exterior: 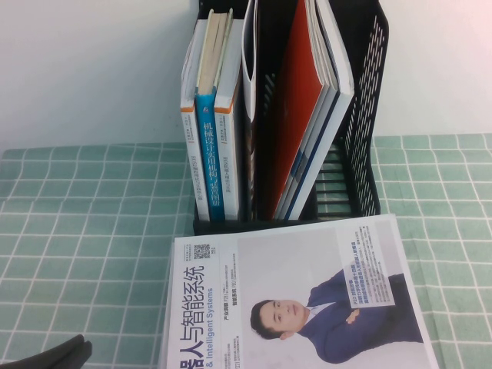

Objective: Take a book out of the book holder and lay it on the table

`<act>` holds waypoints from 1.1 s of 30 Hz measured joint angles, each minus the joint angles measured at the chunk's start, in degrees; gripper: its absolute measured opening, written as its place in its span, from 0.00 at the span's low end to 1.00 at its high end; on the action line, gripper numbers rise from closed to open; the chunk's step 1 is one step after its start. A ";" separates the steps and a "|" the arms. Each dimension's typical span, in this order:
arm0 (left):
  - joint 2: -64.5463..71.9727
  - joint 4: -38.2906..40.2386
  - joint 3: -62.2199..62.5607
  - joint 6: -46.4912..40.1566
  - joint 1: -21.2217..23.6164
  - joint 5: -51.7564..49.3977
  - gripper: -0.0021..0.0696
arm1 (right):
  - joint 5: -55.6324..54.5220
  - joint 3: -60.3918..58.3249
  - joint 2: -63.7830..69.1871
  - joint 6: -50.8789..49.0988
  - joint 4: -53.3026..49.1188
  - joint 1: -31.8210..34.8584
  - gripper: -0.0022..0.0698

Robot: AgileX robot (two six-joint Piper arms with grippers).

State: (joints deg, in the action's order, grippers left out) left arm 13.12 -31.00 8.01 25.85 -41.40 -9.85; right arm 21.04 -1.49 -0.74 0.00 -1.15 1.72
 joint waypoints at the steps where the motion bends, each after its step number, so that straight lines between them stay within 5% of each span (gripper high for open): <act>1: 0.00 0.00 0.00 0.00 0.00 0.00 0.03 | 0.00 0.00 0.00 0.00 0.00 -0.36 0.03; 33: -0.95 0.24 -0.13 1.66 2.15 -1.07 0.03 | 0.00 0.00 0.00 5.54 -0.10 -0.97 0.03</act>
State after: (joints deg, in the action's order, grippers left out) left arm 12.17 -30.76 7.88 27.51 -39.25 -10.92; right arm 21.04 -1.49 -0.74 5.54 -1.26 0.74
